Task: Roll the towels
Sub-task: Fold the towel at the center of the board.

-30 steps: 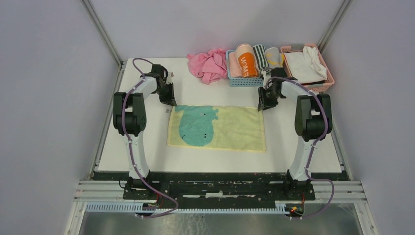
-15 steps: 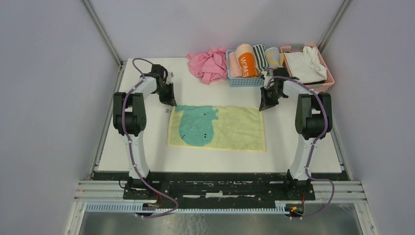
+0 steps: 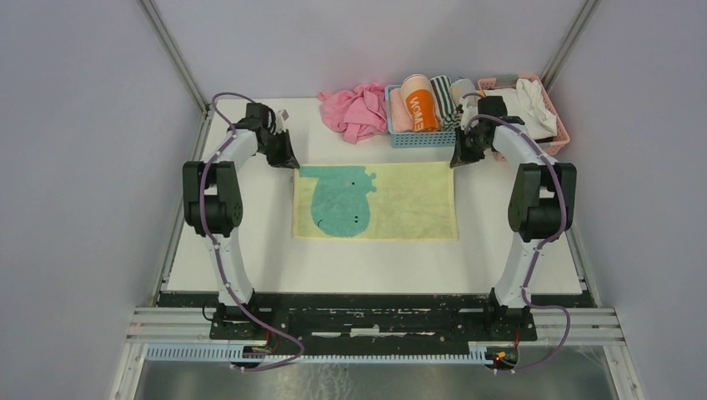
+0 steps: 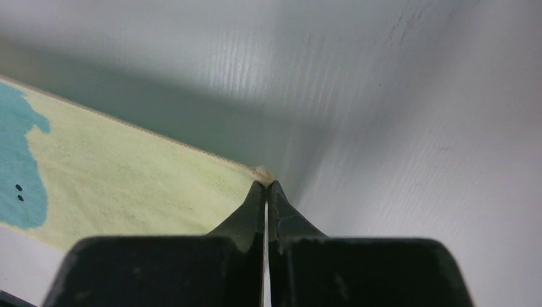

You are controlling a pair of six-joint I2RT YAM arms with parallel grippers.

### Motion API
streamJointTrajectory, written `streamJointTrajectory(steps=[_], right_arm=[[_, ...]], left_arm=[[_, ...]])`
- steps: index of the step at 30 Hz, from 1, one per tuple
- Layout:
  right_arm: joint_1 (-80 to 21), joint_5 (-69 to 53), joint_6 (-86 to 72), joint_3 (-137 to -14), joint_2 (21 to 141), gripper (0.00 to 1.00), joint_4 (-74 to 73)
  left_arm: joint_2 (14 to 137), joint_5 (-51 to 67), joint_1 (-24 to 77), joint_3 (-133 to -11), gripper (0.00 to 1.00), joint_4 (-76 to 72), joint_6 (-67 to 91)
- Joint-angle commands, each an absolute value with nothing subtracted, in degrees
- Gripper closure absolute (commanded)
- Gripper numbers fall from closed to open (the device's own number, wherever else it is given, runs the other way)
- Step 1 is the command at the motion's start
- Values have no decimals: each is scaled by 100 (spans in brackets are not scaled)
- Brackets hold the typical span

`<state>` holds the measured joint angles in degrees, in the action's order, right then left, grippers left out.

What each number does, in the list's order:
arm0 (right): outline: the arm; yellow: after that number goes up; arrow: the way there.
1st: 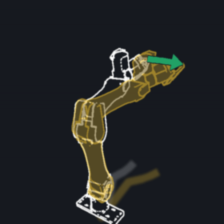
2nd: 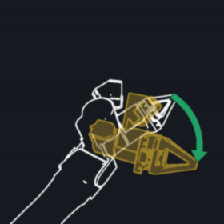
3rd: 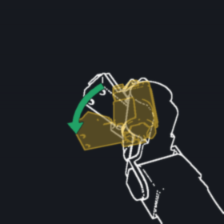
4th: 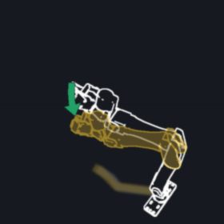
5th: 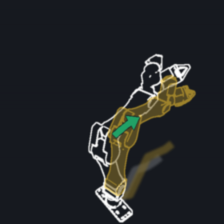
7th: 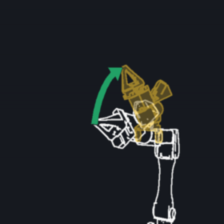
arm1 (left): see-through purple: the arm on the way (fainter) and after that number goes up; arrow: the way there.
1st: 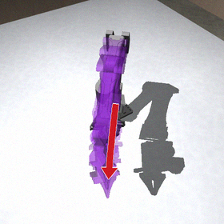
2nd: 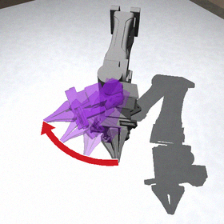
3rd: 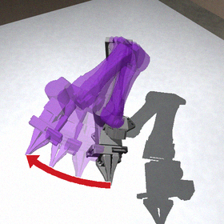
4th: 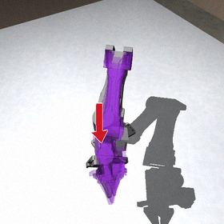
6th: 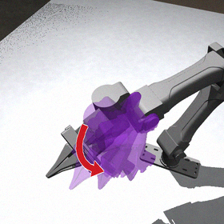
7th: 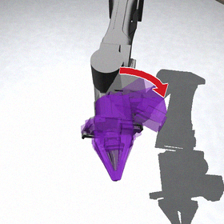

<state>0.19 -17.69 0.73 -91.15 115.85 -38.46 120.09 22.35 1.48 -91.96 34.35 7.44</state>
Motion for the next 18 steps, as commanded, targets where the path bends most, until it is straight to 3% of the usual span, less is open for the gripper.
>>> streamJointTrajectory(steps=[1,18], right_arm=[[83,-1586,85,-8969,10843,99,-3782],[84,-1204,-1047,-6001,8296,95,-2640]], left_arm=[[11331,2203,78,-8958,97,3187,773],[9076,1794,85,-6541,97,3085,1334]])
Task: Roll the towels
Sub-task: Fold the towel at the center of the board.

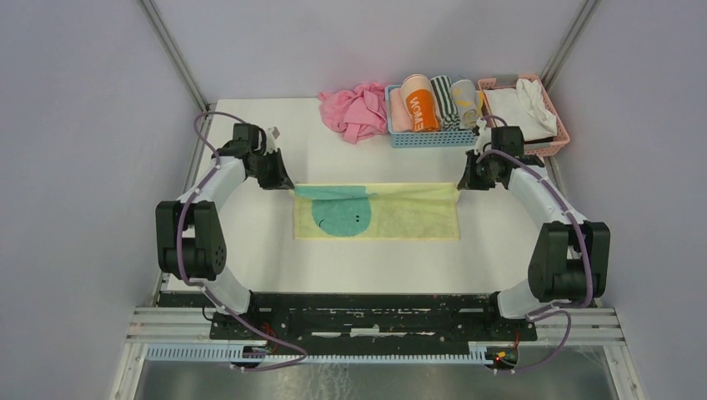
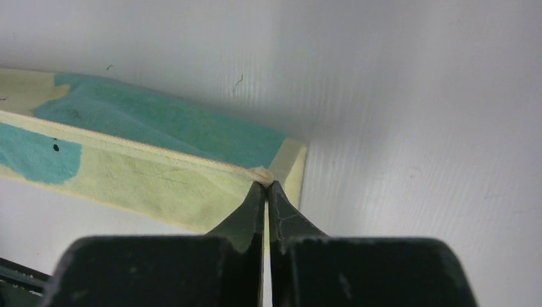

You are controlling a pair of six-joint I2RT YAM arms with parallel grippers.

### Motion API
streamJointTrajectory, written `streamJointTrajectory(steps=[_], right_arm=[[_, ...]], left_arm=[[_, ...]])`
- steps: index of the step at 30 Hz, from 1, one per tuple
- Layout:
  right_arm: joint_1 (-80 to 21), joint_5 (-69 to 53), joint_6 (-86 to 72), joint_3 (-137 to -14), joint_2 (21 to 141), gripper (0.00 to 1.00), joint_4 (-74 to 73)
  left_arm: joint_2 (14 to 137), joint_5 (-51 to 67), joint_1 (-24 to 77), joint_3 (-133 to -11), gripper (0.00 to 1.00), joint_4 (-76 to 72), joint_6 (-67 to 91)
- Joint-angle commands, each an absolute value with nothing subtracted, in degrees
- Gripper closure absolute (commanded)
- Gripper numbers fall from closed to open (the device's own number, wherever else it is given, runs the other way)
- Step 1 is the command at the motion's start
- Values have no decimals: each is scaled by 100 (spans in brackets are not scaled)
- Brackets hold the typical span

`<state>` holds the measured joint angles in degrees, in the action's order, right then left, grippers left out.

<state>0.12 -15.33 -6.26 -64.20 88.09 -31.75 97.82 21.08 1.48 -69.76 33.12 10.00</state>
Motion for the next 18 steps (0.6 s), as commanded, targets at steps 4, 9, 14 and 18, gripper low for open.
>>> streamJointTrajectory(steps=[4,9,14,18], right_arm=[[80,-1224,-1352,-5529,7965,95,-2565],[85,-1148,-1825,-5005,7705,95,-2515],[86,-1021,-2082,-4506,7603,95,-2344],[80,-982,-2227,-4155,7604,95,-2176]], left_arm=[[8566,1858,87,-5871,97,2853,1784],[8108,1868,98,-4948,97,2490,2443],[7664,1631,111,-4086,97,1901,3107],[7456,1502,139,-3578,97,1501,3490]])
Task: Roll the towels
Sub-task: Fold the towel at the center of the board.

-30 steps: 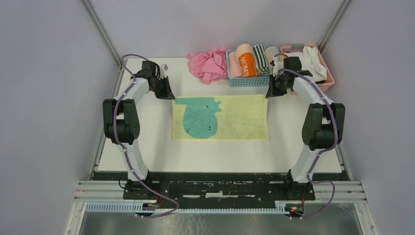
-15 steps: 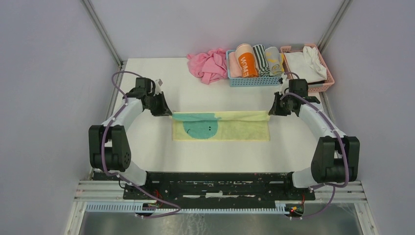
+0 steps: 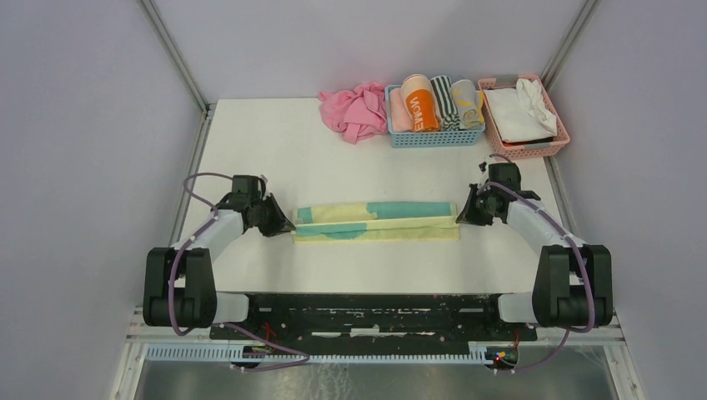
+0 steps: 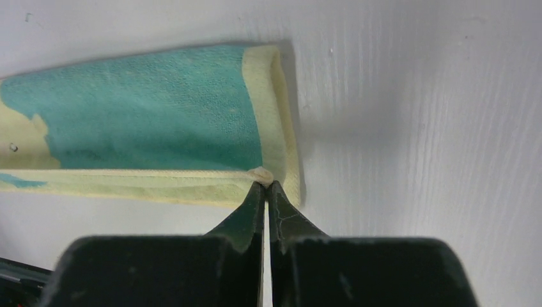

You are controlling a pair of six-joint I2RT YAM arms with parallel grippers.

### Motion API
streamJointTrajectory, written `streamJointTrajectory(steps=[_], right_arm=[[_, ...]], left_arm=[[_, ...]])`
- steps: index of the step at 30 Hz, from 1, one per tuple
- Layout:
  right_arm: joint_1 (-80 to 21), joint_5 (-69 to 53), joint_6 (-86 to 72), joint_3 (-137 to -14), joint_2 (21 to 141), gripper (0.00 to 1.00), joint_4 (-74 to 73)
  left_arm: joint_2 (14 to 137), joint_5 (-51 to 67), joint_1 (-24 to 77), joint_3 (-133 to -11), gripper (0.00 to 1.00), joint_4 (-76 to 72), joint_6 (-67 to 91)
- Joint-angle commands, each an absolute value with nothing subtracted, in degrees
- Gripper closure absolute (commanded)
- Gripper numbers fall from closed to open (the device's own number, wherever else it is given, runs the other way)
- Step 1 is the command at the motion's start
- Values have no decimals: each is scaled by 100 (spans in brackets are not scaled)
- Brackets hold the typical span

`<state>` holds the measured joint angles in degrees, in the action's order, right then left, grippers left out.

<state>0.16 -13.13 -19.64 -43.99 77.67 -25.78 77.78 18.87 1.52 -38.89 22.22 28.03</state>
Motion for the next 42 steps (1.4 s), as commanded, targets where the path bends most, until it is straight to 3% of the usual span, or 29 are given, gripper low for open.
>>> streamJointTrajectory(steps=[1,15,21,28,33,42], right_arm=[[92,-958,-2309,-4099,7609,94,-2150],[94,-997,-2498,-4036,7057,93,-2454],[95,-910,-2546,-3869,7035,86,-2597],[91,-1171,-2671,-3741,6962,70,-2727],[88,-1429,-2584,-3744,6512,65,-2873],[-145,-1537,-2673,-3611,6523,58,-2879]], left_arm=[[7410,1479,148,-3479,97,1418,3550],[6861,1100,161,-3236,97,1398,3797],[6789,1161,166,-2999,92,1400,3878],[6372,1273,193,-2667,75,1459,4103],[5580,1295,193,-2647,50,1971,4194],[4532,1061,199,-2928,37,2670,4206]])
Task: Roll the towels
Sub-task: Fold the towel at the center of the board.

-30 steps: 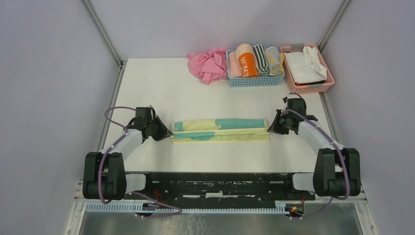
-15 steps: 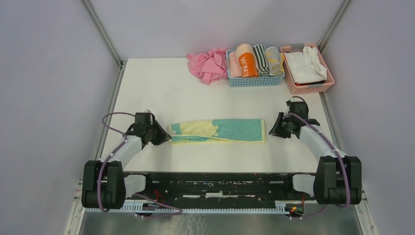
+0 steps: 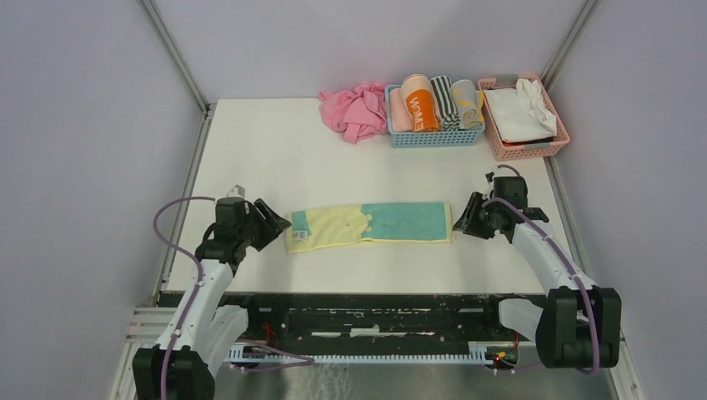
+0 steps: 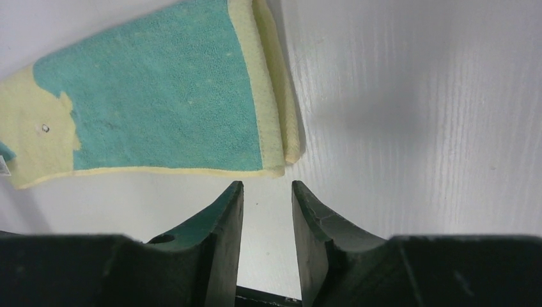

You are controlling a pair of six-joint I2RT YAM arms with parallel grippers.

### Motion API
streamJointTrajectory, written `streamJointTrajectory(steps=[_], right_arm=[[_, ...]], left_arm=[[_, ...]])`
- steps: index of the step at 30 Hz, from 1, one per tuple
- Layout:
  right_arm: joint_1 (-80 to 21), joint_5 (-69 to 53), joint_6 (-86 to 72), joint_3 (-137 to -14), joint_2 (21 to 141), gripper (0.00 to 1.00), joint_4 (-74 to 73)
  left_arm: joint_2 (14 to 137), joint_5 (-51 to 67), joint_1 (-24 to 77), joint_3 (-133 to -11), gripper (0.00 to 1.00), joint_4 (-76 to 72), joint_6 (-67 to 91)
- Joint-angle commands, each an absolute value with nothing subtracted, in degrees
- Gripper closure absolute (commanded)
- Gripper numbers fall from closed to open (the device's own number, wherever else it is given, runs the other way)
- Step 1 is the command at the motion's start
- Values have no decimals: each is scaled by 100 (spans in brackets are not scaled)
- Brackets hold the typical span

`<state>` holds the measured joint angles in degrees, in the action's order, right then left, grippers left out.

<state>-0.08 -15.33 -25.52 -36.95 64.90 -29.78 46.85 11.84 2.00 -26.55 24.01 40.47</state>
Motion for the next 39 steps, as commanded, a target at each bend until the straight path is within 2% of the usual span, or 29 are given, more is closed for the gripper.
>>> streamJointTrajectory(steps=[1,5,12,20,33,39], right_arm=[[-221,-1448,-2769,-3558,6562,57,-2814],[-381,-1374,-3114,-3403,6885,51,-2494],[-432,-1356,-3604,-3185,7255,49,-1857],[-439,-1372,-4031,-2975,7379,48,-1401],[-438,-1626,-4176,-3174,6775,56,-1752],[-439,-1512,-4118,-3294,6762,65,-1745]], left_arm=[[4563,1107,203,-2916,37,2618,4239],[4940,1341,330,-2785,37,2209,4393],[5539,707,1098,-2875,40,1800,4578],[5407,139,1151,-2712,37,2122,4650],[5080,-65,1151,-2505,36,2673,4987],[5232,-38,1161,-2485,37,2718,5003]])
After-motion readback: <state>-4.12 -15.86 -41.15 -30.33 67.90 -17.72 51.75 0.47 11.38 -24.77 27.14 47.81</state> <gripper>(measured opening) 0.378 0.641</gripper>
